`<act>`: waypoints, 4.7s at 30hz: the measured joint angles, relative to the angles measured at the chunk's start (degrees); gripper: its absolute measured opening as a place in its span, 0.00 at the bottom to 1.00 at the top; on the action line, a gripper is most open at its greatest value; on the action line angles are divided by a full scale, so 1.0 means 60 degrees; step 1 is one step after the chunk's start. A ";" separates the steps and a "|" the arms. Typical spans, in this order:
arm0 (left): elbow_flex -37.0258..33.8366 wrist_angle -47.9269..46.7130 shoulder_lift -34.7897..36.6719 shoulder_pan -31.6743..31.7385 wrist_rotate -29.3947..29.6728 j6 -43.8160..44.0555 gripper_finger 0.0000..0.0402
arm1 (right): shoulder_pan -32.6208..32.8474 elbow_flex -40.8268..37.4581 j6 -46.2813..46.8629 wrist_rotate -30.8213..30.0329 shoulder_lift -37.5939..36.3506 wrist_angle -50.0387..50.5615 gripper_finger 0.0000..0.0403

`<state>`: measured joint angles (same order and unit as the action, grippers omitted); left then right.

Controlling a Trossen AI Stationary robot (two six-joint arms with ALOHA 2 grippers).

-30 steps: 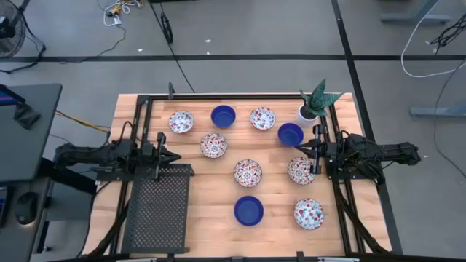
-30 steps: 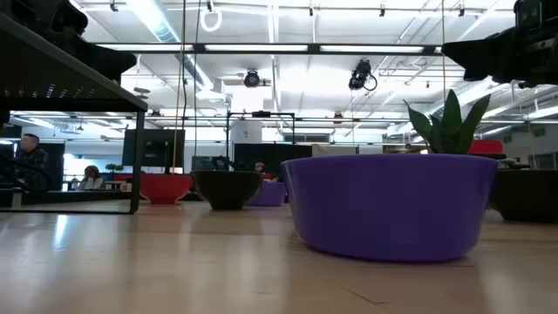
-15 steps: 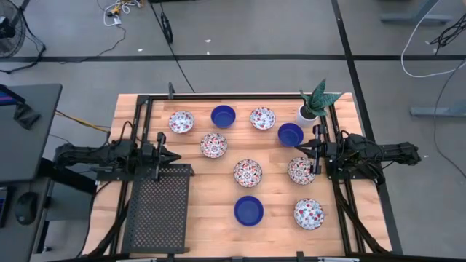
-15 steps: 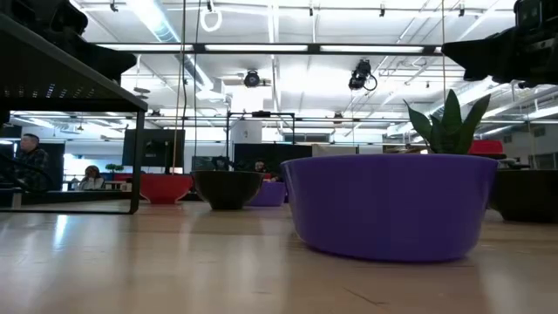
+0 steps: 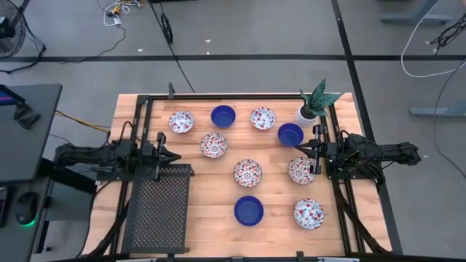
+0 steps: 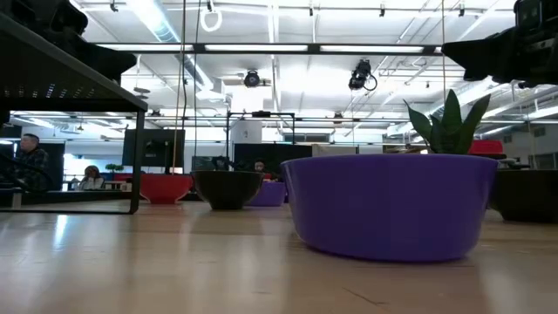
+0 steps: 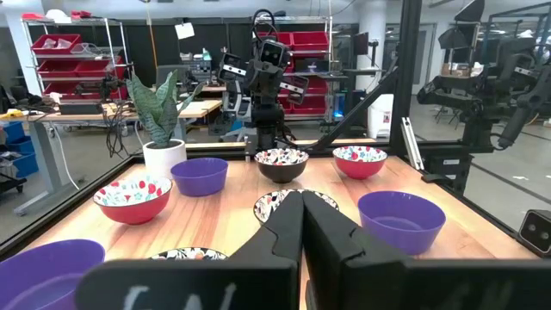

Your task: Pick & Place Mini bowls

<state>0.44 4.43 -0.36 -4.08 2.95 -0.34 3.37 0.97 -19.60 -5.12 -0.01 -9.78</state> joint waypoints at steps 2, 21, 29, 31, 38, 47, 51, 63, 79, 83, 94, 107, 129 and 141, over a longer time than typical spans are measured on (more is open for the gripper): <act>0.0001 0.0000 0.0000 0.0001 0.0003 0.0000 0.03 | -0.0003 0.0004 -0.0002 0.0002 0.0000 0.0000 0.02; 0.0229 0.4333 -0.1015 -0.0006 0.0278 0.0443 0.03 | -0.0003 0.0003 0.0001 -0.0001 0.0000 0.0000 0.02; 0.2715 0.3265 -0.5777 0.0147 0.1927 -0.0054 0.03 | -0.0002 0.0001 0.0001 -0.0002 0.0000 0.0000 0.02; 0.3728 0.2488 -0.7097 0.0396 0.2164 -0.0052 0.03 | -0.0003 0.0004 -0.0002 0.0002 0.0000 0.0000 0.02; 0.7609 -0.1532 -1.1154 0.1882 0.1011 0.0200 0.11 | 0.0001 0.0001 0.0001 -0.0002 0.0000 0.0000 0.02; 1.0356 -0.3304 -1.5148 0.3269 0.0564 -0.0062 0.45 | 0.0001 0.0002 0.0002 0.0002 0.0000 0.0000 0.02; 1.0939 -0.2997 -1.6531 0.3750 0.0564 0.0112 0.54 | -0.0003 0.0000 -0.0002 -0.0001 0.0000 -0.0003 0.02; 1.1891 -0.2919 -1.8744 0.4383 0.1033 0.1417 0.44 | -0.0002 0.0001 -0.0002 0.0002 0.0000 -0.0001 0.02; 1.1891 -0.2789 -1.8943 0.4161 0.1554 0.1456 0.27 | -0.0001 0.0002 -0.0001 0.0000 0.0000 -0.0001 0.02; 1.1891 -0.2597 -1.8941 0.3980 0.1925 0.1446 0.22 | -0.0001 0.0000 -0.0002 -0.0002 0.0000 0.0000 0.02; 1.1887 -0.2554 -1.8942 0.3615 0.2570 0.1071 0.08 | -0.0001 0.0001 -0.0001 0.0000 0.0000 0.0000 0.02; 1.2670 -0.5386 -1.6894 0.1848 0.2992 0.0582 0.02 | 0.0000 0.0001 0.0002 -0.0002 0.0000 0.0000 0.02; 1.6303 -1.5760 -1.5587 -0.7388 0.4120 1.2655 0.03 | -0.0003 0.0000 -0.0002 0.0002 0.0000 0.0005 0.02; 1.3963 -1.5750 -1.4547 -0.8641 0.4236 1.6075 0.03 | -0.0003 0.0000 0.0002 -0.0005 0.0000 0.0015 0.02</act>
<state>84.22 -90.07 -87.64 -55.93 28.36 96.11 3.36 0.97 -19.59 -5.15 -0.01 -9.69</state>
